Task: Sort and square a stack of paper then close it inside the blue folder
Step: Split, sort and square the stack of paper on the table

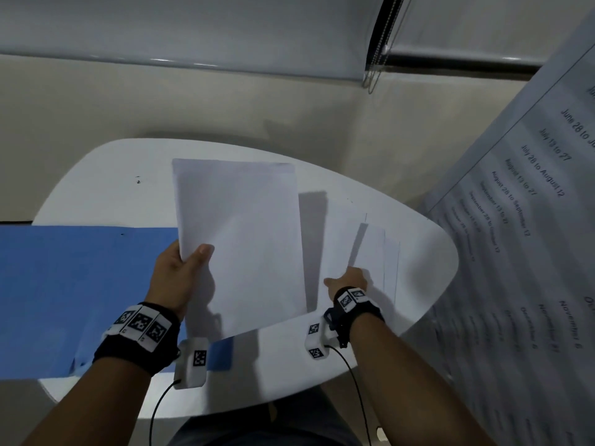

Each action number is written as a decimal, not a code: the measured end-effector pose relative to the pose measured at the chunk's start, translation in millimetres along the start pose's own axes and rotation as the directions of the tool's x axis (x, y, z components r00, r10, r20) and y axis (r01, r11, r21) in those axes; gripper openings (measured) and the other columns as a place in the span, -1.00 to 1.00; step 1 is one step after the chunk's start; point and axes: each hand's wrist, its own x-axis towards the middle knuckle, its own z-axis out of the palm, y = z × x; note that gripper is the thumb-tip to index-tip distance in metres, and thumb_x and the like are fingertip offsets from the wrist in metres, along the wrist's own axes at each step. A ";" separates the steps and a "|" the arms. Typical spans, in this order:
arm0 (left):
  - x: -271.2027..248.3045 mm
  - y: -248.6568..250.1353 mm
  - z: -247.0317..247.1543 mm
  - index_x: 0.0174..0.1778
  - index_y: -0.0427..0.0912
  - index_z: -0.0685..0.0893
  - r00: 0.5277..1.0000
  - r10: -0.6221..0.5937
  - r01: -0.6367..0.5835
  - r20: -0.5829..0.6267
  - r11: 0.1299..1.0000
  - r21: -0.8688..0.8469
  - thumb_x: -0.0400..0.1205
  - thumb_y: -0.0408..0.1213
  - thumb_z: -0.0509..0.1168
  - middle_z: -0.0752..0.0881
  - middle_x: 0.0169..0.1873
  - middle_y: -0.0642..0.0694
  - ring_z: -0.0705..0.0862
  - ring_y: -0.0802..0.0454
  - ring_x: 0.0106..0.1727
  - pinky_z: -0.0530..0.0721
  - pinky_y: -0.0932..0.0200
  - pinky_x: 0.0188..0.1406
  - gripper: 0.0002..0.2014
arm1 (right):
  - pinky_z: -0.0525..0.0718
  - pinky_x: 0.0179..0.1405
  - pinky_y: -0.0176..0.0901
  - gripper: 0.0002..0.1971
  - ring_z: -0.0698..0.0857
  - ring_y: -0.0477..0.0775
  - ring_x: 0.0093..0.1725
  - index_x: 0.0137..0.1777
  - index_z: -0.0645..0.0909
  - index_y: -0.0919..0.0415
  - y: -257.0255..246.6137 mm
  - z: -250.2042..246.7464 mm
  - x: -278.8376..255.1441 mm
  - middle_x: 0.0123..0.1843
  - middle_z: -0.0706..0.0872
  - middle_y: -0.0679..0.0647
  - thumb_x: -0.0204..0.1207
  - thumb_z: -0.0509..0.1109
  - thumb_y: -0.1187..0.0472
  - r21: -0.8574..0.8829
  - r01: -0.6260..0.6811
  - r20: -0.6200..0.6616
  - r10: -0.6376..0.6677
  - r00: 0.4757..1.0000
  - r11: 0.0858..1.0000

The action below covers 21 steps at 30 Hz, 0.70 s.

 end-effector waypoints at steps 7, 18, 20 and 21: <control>-1.0 4.4 3.9 -0.03 -0.10 0.72 1.000 -0.018 0.018 -0.007 0.999 -0.028 0.67 -0.23 0.40 0.75 -0.40 0.14 0.67 0.18 -0.37 0.64 0.11 -0.32 -0.96 | 0.47 0.38 0.17 -0.36 0.37 0.36 0.48 0.55 0.35 0.24 36.5 -36.9 17.9 0.56 0.32 0.26 0.53 0.46 0.04 -0.266 -0.127 -0.157 0.087 0.984 0.955; -3.5 13.2 10.1 -0.09 -0.14 0.67 0.999 -0.026 0.025 -0.036 1.000 -0.011 0.68 -0.26 0.38 0.62 -0.31 -0.11 0.56 -0.06 -0.31 0.59 0.07 -0.32 -0.93 | 0.67 0.16 -0.01 -0.73 0.59 0.28 0.19 0.18 0.65 0.41 35.6 -19.9 6.2 0.31 0.48 0.24 0.48 0.37 0.52 -0.181 0.170 -0.335 -0.223 0.915 0.969; -2.6 12.2 9.6 -0.09 -0.16 0.67 0.999 -0.030 0.030 -0.040 1.000 -0.005 0.68 -0.25 0.39 0.62 -0.31 -0.12 0.56 -0.08 -0.31 0.59 0.06 -0.31 -0.93 | 0.67 0.14 0.02 -0.75 0.61 0.29 0.20 0.16 0.68 0.42 38.9 -28.6 11.9 0.25 0.56 0.28 0.50 0.34 0.52 -0.138 0.210 -0.358 -0.246 0.901 0.968; -2.2 11.3 9.6 -0.07 -0.18 0.67 0.999 -0.034 0.034 -0.040 0.999 0.001 0.68 -0.25 0.39 0.62 -0.31 -0.13 0.56 -0.09 -0.30 0.60 0.05 -0.31 -0.92 | 0.67 0.12 0.01 -0.76 0.63 0.29 0.19 0.16 0.69 0.40 40.8 -33.8 14.8 0.21 0.61 0.29 0.53 0.32 0.50 -0.136 0.231 -0.366 -0.266 0.892 0.963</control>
